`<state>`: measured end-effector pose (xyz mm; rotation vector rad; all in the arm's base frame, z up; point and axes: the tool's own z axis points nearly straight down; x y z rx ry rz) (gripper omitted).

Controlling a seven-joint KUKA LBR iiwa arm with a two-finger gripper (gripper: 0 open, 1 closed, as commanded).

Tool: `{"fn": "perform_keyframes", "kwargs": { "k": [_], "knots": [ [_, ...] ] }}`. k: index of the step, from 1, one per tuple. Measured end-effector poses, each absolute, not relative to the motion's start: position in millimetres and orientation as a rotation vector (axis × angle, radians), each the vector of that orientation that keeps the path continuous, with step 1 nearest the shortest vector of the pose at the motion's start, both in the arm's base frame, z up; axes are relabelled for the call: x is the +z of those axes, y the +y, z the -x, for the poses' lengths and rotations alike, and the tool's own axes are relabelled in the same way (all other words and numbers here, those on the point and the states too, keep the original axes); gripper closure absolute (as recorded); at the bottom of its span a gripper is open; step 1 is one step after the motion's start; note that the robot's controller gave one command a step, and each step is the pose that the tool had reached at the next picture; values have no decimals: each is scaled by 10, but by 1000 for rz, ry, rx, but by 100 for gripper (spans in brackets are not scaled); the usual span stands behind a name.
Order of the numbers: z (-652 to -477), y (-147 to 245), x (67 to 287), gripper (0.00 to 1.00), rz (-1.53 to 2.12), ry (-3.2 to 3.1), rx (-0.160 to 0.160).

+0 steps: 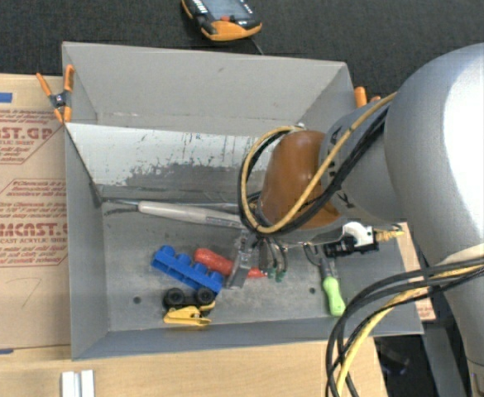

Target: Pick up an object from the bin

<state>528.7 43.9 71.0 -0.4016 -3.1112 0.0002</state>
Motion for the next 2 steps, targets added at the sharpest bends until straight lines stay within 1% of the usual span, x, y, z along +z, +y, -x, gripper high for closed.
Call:
{"fn": "perform_keyframes", "kwargs": {
  "k": [1,2],
  "knots": [
    [-5280,442,864,100,401,-3110,0],
    [-5268,442,1133,100,401,-3105,0]
  ]
}}
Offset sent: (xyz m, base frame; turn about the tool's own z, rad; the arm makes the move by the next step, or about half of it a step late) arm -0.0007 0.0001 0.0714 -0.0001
